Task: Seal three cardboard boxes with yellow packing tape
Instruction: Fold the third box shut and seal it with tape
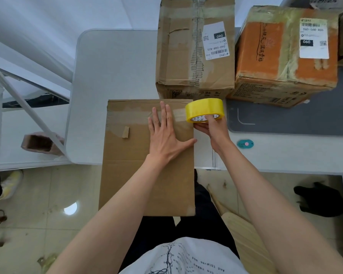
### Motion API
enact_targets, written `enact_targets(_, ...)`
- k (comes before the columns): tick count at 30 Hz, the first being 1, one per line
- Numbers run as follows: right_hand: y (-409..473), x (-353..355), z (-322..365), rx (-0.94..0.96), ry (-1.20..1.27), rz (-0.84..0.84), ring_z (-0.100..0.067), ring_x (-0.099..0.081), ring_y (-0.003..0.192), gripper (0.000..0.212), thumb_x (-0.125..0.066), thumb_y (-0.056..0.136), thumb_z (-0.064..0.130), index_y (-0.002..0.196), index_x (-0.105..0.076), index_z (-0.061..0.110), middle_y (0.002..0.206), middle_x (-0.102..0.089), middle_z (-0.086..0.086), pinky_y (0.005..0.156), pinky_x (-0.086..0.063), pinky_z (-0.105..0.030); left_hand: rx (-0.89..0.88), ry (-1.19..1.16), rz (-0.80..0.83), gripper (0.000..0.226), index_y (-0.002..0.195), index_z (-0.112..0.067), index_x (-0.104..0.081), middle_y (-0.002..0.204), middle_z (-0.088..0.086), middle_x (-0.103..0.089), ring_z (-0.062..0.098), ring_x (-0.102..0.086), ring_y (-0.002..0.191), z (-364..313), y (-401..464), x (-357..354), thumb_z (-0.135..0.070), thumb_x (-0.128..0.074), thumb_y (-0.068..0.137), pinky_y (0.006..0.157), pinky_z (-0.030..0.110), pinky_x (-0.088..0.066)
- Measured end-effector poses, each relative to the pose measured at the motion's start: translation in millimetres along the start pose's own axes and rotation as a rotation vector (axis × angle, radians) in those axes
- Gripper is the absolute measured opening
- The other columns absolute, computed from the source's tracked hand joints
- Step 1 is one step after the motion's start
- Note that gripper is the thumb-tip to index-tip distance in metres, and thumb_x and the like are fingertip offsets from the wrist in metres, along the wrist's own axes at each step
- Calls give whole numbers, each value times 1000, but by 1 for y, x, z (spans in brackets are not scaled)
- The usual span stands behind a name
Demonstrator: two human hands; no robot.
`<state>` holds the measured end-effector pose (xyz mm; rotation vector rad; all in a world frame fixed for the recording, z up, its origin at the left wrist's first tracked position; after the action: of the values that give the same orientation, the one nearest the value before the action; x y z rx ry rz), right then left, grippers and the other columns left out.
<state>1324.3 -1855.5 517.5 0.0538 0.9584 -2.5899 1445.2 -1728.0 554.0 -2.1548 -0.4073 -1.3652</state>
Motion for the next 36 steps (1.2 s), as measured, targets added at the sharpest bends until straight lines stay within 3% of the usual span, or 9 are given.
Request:
enact_targets(5,-2,1,5,-3,27,38,-25,-75,96,31,-54,103,13,132,-56,3,116,-71,-17,74,-61,-32,5,24,-6,136,158,-8,19,167,10,25,36,24,152,-1,0,0,-94,-41,71,125,55,5)
enact_targets(12,-5,-4,3,-11,-24,28,-22,-72,101,15,-56,103,20,116,-63,15,114,-71,-11,75,-61,-28,60,36,10,129,158,-7,19,165,13,28,35,27,151,-8,2,-4,-85,-37,72,124,54,11)
enact_targets(16,-4,-7,0,-22,-36,34,-25,-71,105,18,-65,97,17,115,-63,15,113,-72,-10,78,-62,-28,44,4,-8,118,158,-2,15,166,17,23,28,23,154,-25,1,-11,-68,-46,82,127,46,3)
enact_targets(19,-4,-12,-1,-11,-64,56,-19,-72,100,25,-72,93,19,116,-64,15,112,-72,-7,76,-61,-25,42,-35,-50,113,159,-4,13,167,15,20,27,20,154,-28,0,-12,-63,-47,84,127,42,6)
enact_targets(25,1,2,-13,-69,119,36,-27,-73,101,23,-60,99,13,122,-61,11,114,-72,-12,84,-62,-37,46,25,-46,108,159,-2,11,167,17,18,30,19,155,-28,1,-14,-60,-48,90,127,44,6)
enact_targets(30,3,7,-31,-171,330,46,-28,-72,94,16,-50,106,16,120,-55,11,110,-69,-15,80,-63,-37,68,64,-24,105,158,-1,13,166,17,21,30,21,154,-29,2,-16,-68,-24,86,127,45,7)
enact_targets(36,15,10,-45,-202,308,56,-28,-72,93,23,-51,106,14,126,-53,4,110,-68,-18,80,-63,-37,49,59,-37,106,159,-2,12,167,17,20,29,20,154,-27,3,-17,-68,-29,88,127,47,3)
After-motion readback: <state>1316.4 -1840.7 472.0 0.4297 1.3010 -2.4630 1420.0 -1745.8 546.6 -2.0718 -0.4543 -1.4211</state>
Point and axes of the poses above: each hand's wrist, its own y-axis towards the middle knuckle, its own x-axis out of the back of the hand, z = x × y, the point moved 6 cm from there along y, towards the middle knuckle
